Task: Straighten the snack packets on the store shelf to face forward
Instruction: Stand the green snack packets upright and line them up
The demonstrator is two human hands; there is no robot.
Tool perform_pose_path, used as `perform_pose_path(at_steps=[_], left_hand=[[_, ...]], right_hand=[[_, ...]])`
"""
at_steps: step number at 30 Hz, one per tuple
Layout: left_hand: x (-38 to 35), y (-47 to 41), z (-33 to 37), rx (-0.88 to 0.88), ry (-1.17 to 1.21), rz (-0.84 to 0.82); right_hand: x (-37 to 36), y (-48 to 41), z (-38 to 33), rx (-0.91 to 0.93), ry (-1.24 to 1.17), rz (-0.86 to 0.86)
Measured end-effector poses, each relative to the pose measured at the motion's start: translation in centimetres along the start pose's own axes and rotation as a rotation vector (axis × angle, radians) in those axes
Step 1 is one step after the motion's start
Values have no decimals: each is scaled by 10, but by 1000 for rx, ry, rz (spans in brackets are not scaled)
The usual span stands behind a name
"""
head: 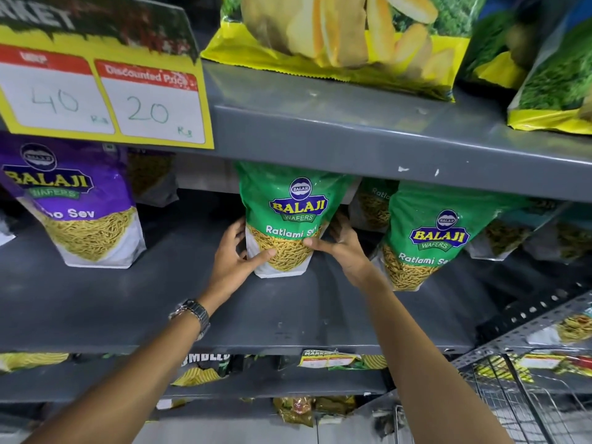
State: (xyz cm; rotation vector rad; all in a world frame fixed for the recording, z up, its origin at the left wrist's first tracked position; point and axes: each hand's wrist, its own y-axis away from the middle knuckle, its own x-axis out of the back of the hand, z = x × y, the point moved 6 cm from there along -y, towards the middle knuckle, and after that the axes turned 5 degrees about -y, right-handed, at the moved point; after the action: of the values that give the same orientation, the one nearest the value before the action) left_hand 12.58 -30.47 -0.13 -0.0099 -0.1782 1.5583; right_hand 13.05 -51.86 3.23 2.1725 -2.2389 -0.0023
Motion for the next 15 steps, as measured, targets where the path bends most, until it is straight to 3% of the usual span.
perform_pose_path(at_steps=[7,15], left_hand=[[-2,-11,5,1,-92,15],[-2,-12,9,-14,-133,49]], right_hand=[[-4,5,3,44,65,81],[-2,8,5,43,-53,106]])
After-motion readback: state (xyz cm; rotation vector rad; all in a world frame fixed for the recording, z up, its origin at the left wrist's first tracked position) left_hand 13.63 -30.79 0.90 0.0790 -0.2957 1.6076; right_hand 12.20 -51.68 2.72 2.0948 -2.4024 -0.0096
